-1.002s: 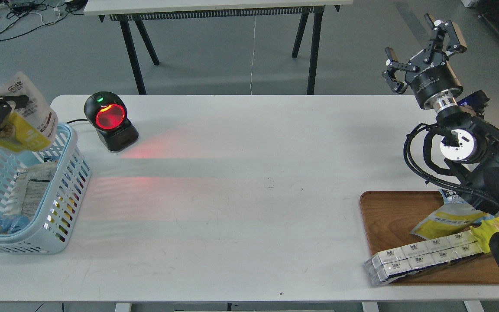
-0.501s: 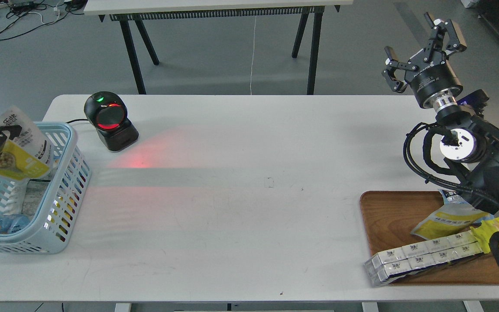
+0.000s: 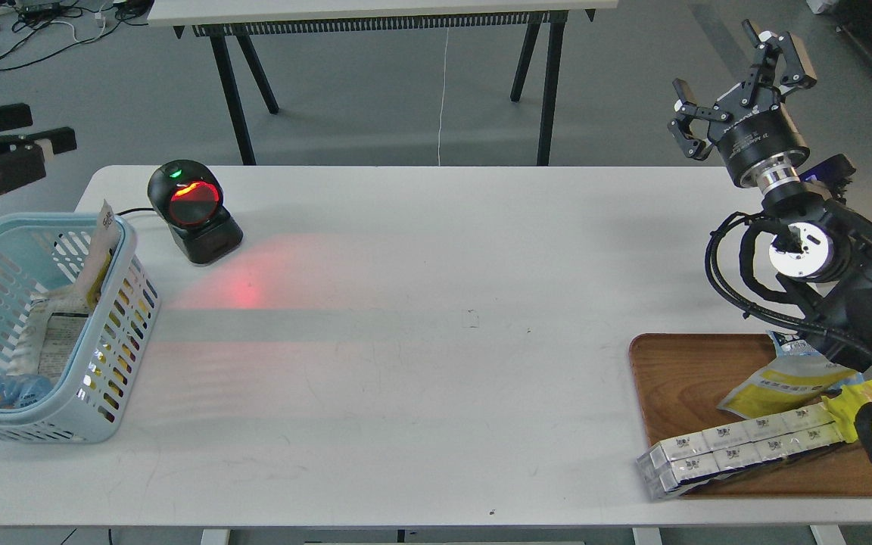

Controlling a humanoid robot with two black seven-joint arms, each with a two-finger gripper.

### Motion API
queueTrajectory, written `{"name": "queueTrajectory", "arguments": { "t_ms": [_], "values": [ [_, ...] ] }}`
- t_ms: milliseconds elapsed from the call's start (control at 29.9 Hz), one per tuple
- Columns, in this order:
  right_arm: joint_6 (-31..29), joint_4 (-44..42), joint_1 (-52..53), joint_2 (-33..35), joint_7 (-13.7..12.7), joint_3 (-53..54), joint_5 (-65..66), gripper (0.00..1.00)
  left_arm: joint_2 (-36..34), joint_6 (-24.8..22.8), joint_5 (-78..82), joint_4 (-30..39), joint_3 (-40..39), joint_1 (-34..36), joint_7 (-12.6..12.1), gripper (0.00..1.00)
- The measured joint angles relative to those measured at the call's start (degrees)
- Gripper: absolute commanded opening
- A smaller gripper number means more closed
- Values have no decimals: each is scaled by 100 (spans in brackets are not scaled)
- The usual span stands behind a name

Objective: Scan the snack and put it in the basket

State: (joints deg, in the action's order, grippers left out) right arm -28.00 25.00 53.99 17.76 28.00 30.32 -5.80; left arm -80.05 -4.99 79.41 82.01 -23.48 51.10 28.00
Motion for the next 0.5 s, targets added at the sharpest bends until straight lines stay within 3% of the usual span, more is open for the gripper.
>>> {"name": "queueTrajectory", "arguments": {
  "t_ms": [301,501],
  "values": [
    [0,-78,349,88,0,222,0,99,2019,-137,-1984,-1153,-795,157,-1,99],
    [0,-88,422,111,-46,401,-9,99,3587,-895,-3518,-2479,-1345,287,-1,100]
  ]
}}
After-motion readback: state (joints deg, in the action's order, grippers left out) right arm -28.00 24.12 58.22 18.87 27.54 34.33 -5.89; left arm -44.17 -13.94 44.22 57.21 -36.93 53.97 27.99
